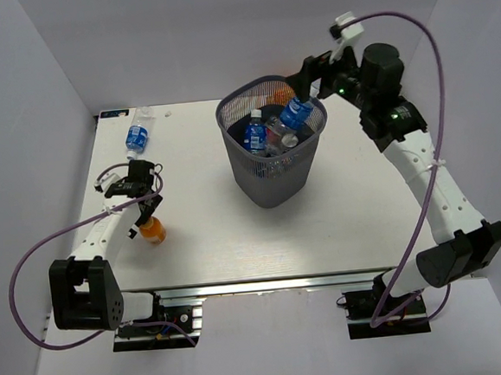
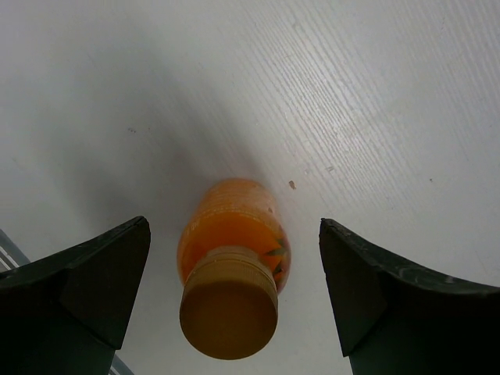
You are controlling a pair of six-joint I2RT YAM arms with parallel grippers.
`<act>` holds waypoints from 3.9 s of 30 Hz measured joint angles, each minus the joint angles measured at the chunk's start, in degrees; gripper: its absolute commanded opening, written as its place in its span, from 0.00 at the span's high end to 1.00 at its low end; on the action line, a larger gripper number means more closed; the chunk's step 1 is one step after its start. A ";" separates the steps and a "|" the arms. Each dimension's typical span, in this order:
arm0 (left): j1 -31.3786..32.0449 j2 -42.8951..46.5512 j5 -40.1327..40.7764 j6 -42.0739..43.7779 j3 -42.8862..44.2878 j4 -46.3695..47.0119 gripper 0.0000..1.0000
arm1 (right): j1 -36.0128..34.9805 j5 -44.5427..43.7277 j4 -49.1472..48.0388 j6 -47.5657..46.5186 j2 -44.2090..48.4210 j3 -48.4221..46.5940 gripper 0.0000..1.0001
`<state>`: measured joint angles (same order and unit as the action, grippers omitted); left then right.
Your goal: Put the plastic bottles in the bin
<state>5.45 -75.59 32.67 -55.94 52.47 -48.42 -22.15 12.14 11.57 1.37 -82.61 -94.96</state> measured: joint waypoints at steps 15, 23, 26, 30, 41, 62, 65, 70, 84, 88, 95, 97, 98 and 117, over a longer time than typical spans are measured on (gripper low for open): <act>0.74 -6.71 -4.46 2.08 -2.12 4.17 0.61 | 26.38 9.05 -7.19 11.76 11.26 20.85 0.11; 2.36 -6.51 -5.70 4.24 7.50 2.25 0.72 | 31.71 12.09 -9.07 14.08 15.41 28.65 0.11; 4.11 -4.92 -8.37 8.07 16.15 5.86 0.72 | 33.33 11.04 -10.32 14.84 18.25 32.65 0.11; 10.73 -4.09 -14.49 15.32 28.79 16.83 0.69 | 34.49 8.76 -11.06 15.13 20.13 36.33 0.11; 28.55 -17.55 -36.20 35.36 55.34 24.59 0.07 | 34.88 4.98 -12.50 14.73 26.58 41.29 0.11; 1.46 -29.27 -24.57 51.34 60.61 23.67 0.02 | 34.91 2.54 -12.94 14.99 23.21 41.29 0.11; -2.21 -33.75 -26.27 55.71 60.61 24.55 0.02 | 34.88 2.51 -12.79 15.04 21.90 41.20 0.11; -7.76 -41.53 -32.06 59.89 60.72 25.42 0.02 | 34.88 2.54 -11.63 15.04 19.58 40.68 0.11; -13.55 -64.96 -34.16 65.37 70.82 25.42 0.02 | 34.88 3.50 -11.45 15.69 18.56 40.46 0.11; -13.90 -68.30 -34.60 65.35 71.52 25.03 0.02 | 34.88 4.52 -11.56 16.35 17.05 40.41 0.11; -14.25 -69.29 -35.95 63.80 71.69 24.98 0.50 | 34.88 5.44 -11.74 16.79 16.28 40.41 0.11; -14.29 -68.74 -38.99 62.84 71.65 24.92 0.53 | 34.88 5.53 -11.72 16.83 16.50 40.41 0.11; -14.29 -68.17 -40.17 62.42 71.60 24.87 0.55 | 34.88 5.53 -11.72 16.85 16.68 40.41 0.11; 21.57 -14.10 -57.37 63.58 45.24 43.50 0.40 | 34.88 6.21 -13.00 18.14 22.77 46.10 0.11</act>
<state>27.03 -89.69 -24.71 7.64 97.71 -4.93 12.73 18.35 -1.43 19.51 -59.83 -48.86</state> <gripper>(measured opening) 0.751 0.894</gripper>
